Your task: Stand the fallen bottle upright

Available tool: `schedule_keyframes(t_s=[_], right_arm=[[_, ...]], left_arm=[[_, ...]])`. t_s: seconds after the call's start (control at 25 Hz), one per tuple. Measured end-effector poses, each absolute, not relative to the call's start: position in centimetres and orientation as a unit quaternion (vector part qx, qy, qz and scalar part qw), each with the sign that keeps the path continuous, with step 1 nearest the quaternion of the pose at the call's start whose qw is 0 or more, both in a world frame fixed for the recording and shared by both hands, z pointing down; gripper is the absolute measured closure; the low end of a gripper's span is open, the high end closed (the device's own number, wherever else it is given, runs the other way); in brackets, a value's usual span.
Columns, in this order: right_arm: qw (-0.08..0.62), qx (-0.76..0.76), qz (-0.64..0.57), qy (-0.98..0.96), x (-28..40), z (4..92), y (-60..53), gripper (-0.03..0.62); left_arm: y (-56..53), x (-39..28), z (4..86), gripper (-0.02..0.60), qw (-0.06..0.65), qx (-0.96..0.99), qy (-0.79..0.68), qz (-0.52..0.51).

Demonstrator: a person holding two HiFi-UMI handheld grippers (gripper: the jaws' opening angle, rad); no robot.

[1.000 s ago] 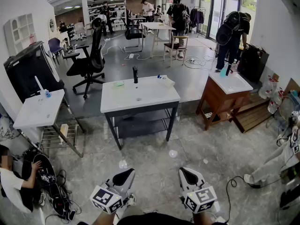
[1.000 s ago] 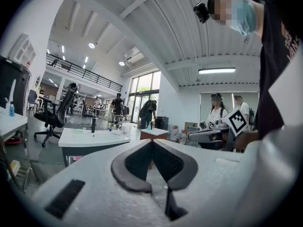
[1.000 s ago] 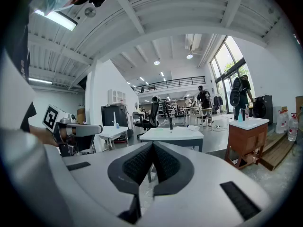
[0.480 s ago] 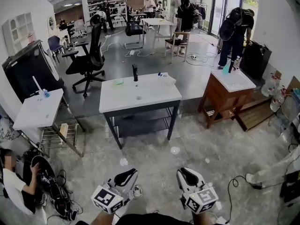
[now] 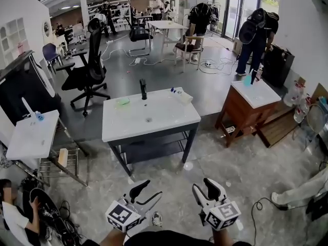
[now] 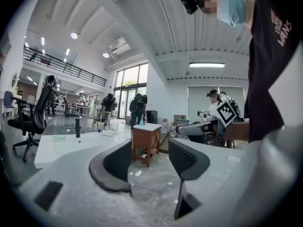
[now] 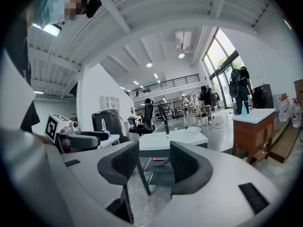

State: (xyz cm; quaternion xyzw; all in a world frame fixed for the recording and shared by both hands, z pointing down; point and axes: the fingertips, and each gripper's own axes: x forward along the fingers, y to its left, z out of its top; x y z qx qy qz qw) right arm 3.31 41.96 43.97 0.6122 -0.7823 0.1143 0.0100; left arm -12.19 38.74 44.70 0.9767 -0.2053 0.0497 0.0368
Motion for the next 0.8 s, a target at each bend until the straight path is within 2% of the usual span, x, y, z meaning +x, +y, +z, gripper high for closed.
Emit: schedule_keyframes(t_s=[0.08, 0.36, 0.8], right_arm=[[0.009, 0.617, 0.113, -0.778, 3.5, 43.2, 39.1, 0.388], [0.007, 0.641, 0.127, -0.757, 5.3, 44.0, 31.3, 0.387], [0.031, 0.631, 0.16, -0.758, 11.3, 47.8, 19.6, 0.387]], left_arm=[[35.7, -12.6, 43.9, 0.344, 0.034, 0.976, -0.207, 0.052], [26.5, -12.7, 44.3, 0.344, 0.036, 0.976, -0.207, 0.051], [15.8, -7.2, 48.2, 0.345, 0.073, 0.969, -0.224, 0.072]])
